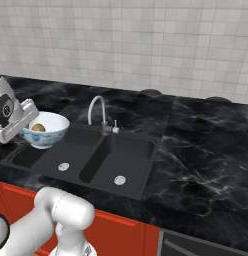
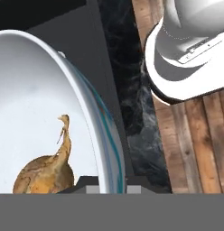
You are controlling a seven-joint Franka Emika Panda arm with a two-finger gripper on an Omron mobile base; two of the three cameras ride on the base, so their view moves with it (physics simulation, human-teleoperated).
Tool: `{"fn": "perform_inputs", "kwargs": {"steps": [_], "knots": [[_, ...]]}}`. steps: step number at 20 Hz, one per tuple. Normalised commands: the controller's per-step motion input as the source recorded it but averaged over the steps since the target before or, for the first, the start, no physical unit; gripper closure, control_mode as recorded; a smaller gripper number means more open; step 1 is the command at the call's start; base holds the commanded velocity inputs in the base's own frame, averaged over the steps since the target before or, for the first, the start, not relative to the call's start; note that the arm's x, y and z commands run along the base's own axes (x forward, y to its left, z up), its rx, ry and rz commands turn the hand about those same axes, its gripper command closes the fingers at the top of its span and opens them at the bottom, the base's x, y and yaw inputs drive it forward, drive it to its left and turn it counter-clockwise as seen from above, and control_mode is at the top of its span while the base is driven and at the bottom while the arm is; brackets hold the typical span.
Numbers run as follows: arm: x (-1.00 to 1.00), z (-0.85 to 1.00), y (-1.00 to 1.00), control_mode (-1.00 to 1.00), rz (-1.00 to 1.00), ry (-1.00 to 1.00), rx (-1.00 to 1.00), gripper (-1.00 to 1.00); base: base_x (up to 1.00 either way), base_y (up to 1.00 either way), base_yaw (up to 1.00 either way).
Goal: Pick the onion from the cabinet and place it in the bowl. Then pick the bowl and place it in the sink. Then turn on the sink facuet.
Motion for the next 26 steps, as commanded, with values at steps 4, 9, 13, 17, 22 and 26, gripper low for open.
{"fn": "perform_inputs", "kwargs": {"steps": [4,9,13,17,22,26], "knots": [[0.83,-0.59,0.21,-1.0,-0.09,0.0,0.09,1.0,0.0,0.0,0.0],[0.57,-0.58,0.22,-1.0,-0.05,0.0,0.03,1.0,0.0,0.0,0.0],[0.47,-0.65,0.02,-1.0,-0.07,0.0,0.0,1.0,0.0,0.0,0.0],[0.57,-0.69,0.0,-1.0,-0.12,0.0,0.0,1.0,0.0,0.0,0.0],[0.4,-0.58,0.14,-1.0,-0.15,0.0,0.0,1.0,0.0,0.0,0.0],[0.3,-0.52,0.51,-1.0,-0.15,0.0,0.0,1.0,0.0,0.0,0.0]]}}
